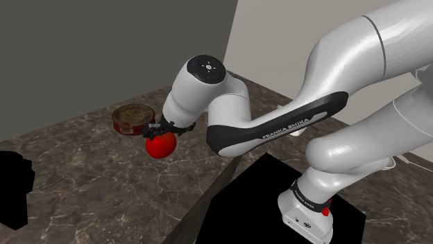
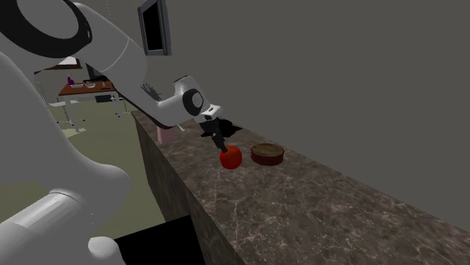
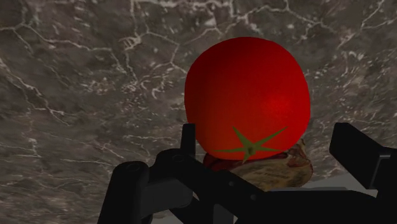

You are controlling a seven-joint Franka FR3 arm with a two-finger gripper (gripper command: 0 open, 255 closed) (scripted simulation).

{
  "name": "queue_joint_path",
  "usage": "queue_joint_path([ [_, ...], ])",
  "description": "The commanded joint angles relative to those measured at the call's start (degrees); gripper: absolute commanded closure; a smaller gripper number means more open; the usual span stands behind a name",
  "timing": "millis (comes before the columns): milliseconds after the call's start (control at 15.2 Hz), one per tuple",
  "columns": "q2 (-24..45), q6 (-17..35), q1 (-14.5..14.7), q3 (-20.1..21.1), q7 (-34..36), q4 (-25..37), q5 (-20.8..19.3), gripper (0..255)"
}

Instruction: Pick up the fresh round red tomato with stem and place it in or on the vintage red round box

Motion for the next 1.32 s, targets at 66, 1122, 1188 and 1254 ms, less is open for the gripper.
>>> queue_joint_path([
  [66, 0.0, 0.0, 0.0, 0.0, 0.0, 0.0, 0.0, 0],
  [1122, -2.1, -4.1, 8.2, -8.5, -4.3, 1.7, 4.2, 255],
  [1188, -2.5, -4.8, 9.2, -9.5, -5.0, 2.0, 4.8, 255],
  [1254, -2.8, -5.5, 10.1, -10.6, -5.6, 2.4, 5.4, 255],
])
